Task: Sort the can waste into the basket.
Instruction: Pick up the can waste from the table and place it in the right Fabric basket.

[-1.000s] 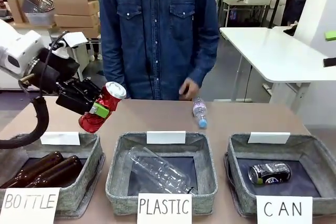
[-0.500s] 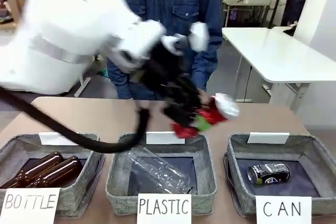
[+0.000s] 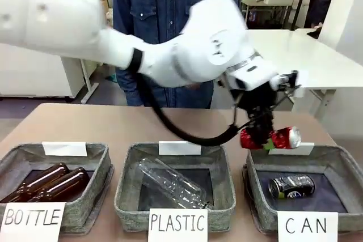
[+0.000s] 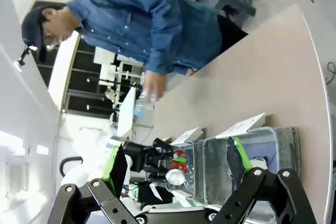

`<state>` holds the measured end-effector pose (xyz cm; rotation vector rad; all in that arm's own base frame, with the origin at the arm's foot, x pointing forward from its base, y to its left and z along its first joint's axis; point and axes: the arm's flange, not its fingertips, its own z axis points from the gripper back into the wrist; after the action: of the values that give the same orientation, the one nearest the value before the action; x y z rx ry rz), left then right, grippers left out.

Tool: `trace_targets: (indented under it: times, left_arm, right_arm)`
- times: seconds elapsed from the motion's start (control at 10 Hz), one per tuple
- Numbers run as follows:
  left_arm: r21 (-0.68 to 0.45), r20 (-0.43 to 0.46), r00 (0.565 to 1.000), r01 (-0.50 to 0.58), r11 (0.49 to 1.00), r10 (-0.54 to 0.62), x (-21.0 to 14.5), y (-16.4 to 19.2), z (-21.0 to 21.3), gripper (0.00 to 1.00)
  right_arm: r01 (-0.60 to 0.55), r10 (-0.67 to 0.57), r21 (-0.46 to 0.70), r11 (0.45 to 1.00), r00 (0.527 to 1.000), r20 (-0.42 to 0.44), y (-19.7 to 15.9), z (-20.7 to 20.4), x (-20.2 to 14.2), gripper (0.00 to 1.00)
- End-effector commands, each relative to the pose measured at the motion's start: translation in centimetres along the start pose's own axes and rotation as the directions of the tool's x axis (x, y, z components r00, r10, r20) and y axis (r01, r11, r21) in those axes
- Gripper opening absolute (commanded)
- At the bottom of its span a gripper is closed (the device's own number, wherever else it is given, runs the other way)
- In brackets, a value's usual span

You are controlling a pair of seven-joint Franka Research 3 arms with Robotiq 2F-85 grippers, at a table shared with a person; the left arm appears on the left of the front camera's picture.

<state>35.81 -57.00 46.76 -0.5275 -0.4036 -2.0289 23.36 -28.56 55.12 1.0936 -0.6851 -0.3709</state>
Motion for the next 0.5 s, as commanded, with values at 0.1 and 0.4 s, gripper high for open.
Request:
trace_targets:
  times: [0.1, 0.4]
  left_arm:
    - [-0.116, -0.009, 0.998, 0.059, 0.991, -0.061, 8.2, 1.7, -1.8, 0.39]
    - [-0.145, -0.021, 0.997, 0.074, 0.987, -0.078, 8.6, 1.7, -2.7, 0.39]
  right_arm:
    - [-0.03, 0.03, -0.016, 0.999, 0.999, -0.019, 1.2, -1.6, 0.8, 1.0]
    - [-0.03, 0.03, -0.016, 0.999, 0.999, -0.019, 1.2, -1.6, 0.8, 1.0]
